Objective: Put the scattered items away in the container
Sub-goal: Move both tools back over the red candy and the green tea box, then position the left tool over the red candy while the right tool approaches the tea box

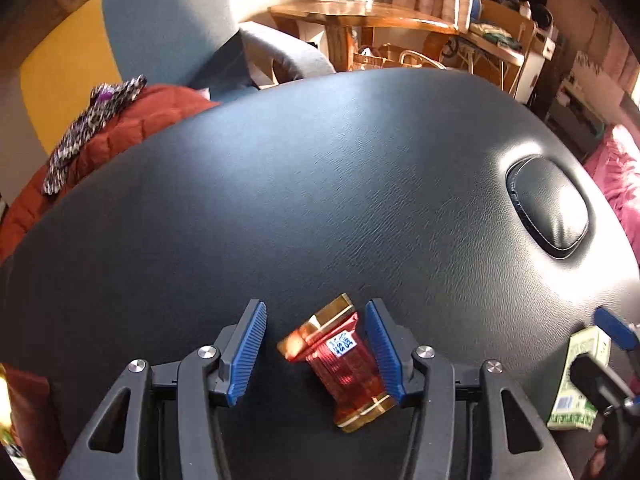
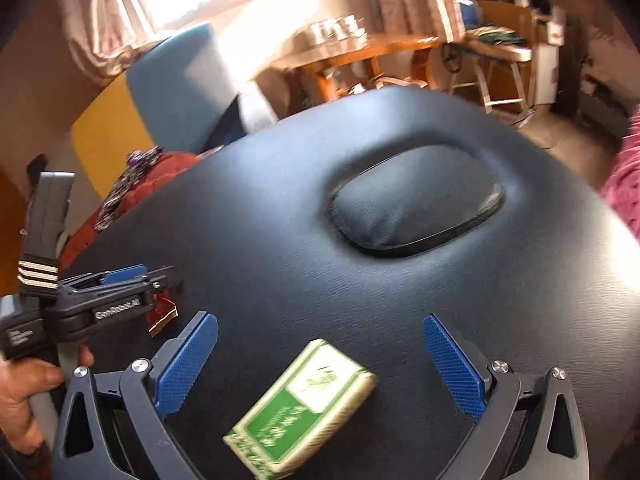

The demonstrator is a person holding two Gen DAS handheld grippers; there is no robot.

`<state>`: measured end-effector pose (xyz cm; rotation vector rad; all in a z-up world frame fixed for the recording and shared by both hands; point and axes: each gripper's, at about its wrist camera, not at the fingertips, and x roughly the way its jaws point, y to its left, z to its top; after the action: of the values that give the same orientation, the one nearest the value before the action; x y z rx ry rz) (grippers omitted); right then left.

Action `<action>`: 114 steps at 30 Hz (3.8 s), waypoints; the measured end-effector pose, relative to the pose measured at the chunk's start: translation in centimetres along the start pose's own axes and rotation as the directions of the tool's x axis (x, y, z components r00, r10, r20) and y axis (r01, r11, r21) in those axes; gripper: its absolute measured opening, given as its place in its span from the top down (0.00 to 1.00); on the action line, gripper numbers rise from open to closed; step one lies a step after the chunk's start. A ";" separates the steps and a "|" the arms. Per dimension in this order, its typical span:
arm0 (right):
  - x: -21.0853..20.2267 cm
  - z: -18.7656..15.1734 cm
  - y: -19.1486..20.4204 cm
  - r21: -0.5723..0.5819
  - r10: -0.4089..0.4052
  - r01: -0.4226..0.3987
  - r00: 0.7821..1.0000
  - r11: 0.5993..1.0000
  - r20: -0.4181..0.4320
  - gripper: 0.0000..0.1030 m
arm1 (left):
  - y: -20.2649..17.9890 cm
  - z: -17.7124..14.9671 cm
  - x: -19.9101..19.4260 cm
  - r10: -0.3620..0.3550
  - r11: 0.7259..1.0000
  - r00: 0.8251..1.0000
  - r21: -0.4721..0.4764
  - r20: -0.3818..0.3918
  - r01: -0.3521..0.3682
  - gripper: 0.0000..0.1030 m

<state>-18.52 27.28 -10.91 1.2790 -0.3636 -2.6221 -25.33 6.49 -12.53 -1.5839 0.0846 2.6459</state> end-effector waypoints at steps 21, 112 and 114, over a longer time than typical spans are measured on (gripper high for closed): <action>-2.8 -7.5 9.5 -0.025 0.260 -0.263 0.961 0.964 -0.099 0.00 | 9.4 -12.9 -7.8 -0.009 0.990 1.000 -0.139 -0.001 0.009 0.48; -3.7 -8.4 13.9 -0.317 0.189 -0.289 0.932 0.903 -0.309 0.00 | 9.0 -23.6 -15.9 -0.181 0.978 0.983 -0.099 0.041 0.184 0.47; -4.3 -8.9 13.2 -0.310 0.127 -0.210 0.956 0.927 -0.266 0.00 | 8.8 -23.7 -15.7 -0.187 0.977 0.982 -0.095 0.036 0.189 0.47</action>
<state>-7.92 14.81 -9.00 1.3566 0.0152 -2.2282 2.22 -4.44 -9.67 -1.4995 -0.1897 2.5596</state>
